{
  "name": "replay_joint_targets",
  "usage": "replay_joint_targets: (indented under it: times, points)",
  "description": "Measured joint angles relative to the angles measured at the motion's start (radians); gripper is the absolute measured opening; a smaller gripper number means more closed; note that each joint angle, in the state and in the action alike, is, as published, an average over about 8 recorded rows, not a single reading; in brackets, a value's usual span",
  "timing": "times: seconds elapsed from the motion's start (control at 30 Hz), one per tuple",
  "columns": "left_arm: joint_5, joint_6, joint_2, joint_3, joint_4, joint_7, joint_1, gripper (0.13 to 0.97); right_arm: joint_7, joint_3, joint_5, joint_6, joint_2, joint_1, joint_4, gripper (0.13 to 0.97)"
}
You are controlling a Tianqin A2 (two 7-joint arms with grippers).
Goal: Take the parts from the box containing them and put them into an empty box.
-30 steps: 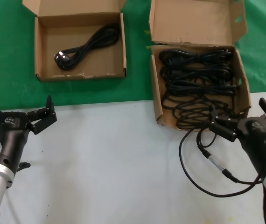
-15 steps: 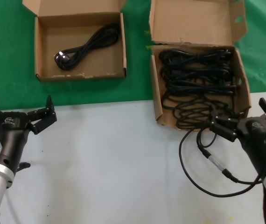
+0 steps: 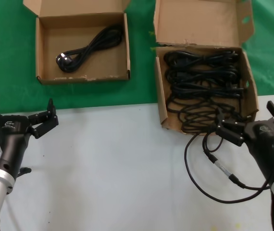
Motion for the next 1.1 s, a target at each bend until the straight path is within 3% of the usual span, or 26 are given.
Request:
replay_joint_targets:
  times: [1.1]
  points:
    - [0.0,0.0,0.0,0.0,0.0,0.0,0.0,0.966,0.0,0.0,0.0,0.0,0.0,0.0,0.0,0.966]
